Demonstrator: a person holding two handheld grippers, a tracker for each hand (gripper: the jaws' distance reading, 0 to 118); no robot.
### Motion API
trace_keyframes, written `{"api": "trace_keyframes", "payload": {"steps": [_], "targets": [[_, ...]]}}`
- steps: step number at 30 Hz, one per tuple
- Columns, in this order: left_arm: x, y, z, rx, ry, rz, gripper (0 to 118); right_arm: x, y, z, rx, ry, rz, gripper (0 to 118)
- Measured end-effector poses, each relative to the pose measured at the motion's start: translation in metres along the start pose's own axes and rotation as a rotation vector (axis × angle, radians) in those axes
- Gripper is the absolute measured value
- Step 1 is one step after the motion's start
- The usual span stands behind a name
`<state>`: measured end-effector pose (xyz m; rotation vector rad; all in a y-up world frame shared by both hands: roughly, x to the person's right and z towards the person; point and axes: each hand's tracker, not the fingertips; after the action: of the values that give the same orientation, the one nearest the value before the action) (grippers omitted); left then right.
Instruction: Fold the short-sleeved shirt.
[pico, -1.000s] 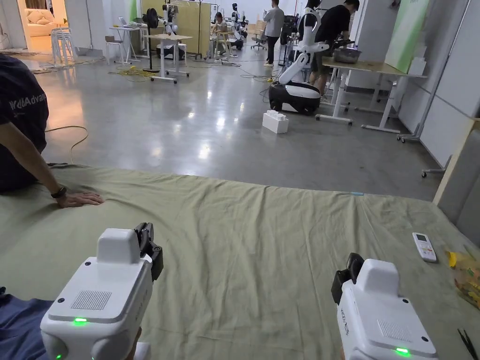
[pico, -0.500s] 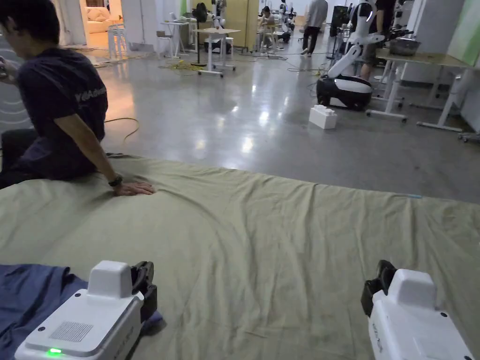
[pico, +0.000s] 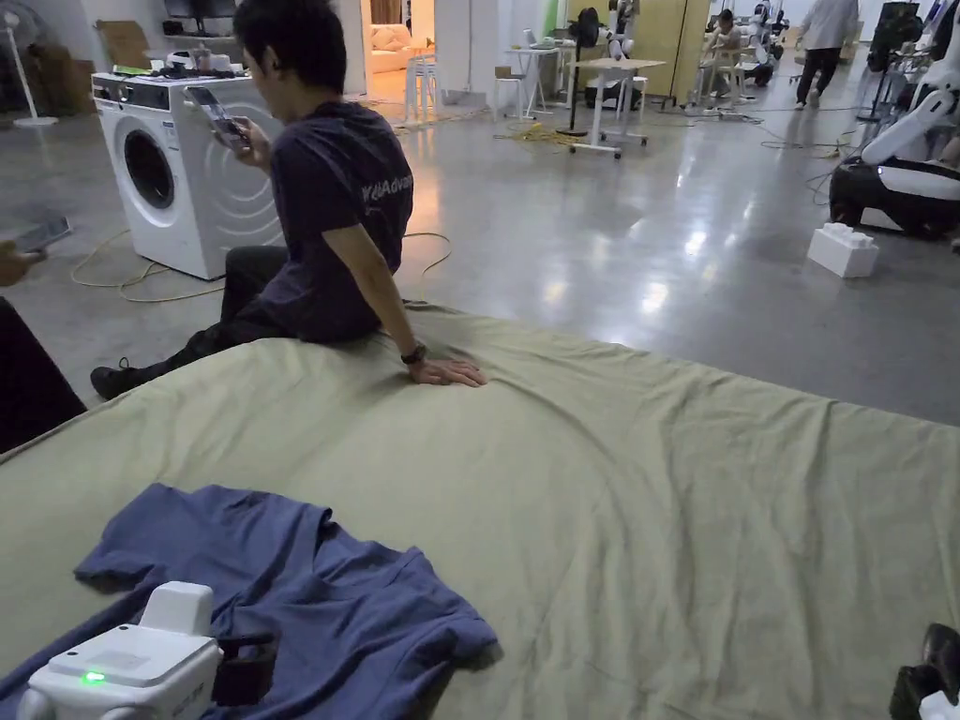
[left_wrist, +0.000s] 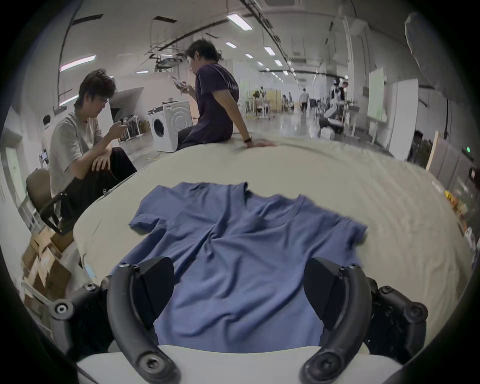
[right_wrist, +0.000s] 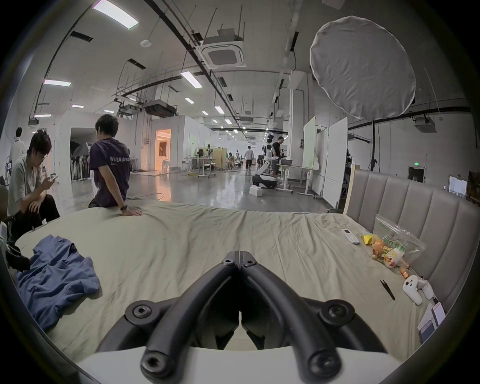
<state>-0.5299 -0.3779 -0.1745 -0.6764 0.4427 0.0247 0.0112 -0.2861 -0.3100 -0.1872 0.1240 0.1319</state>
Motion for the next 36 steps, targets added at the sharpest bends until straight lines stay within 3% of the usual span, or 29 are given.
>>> {"api": "trace_keyframes", "payload": {"steps": [7,9,10,12,14,15,17,22,25,30,36], "targets": [[0.01,-0.032,-0.039,-0.282,0.001,-0.14,98,-0.006,-0.009,-0.002,-0.032,0.005,0.002,0],[0.012,-0.045,-0.051,-0.33,-0.037,-0.135,81,-0.008,-0.011,-0.001,-0.037,0.005,0.007,0],[0.012,-0.044,-0.044,-0.25,-0.059,-0.049,78,-0.009,-0.012,-0.001,-0.04,0.007,0.008,0],[0.017,-0.041,-0.032,-0.266,-0.024,-0.023,63,-0.01,-0.013,0.003,-0.048,0.015,0.0,0],[0.026,-0.044,-0.024,-0.225,-0.054,-0.089,35,-0.013,-0.014,0.004,-0.035,0.024,0.022,0],[0.029,-0.044,-0.024,-0.21,-0.06,-0.124,12,-0.015,-0.014,0.004,-0.025,0.027,0.042,0],[0.041,-0.045,-0.025,-0.218,-0.026,-0.189,9,-0.016,-0.013,0.003,-0.024,0.034,0.054,0],[0.036,-0.042,-0.027,-0.241,-0.032,-0.019,6,-0.018,-0.013,0.006,-0.025,0.039,0.056,0],[0.034,-0.034,-0.019,-0.232,-0.043,0.001,5,-0.018,-0.013,0.007,-0.026,0.036,0.054,0],[0.009,-0.007,-0.011,-0.025,-0.057,0.124,5,-0.018,-0.014,0.01,-0.016,0.037,0.066,0],[0.015,0.025,0.006,0.125,-0.06,0.121,4,-0.015,-0.011,0.011,-0.002,0.042,0.067,0]]}}
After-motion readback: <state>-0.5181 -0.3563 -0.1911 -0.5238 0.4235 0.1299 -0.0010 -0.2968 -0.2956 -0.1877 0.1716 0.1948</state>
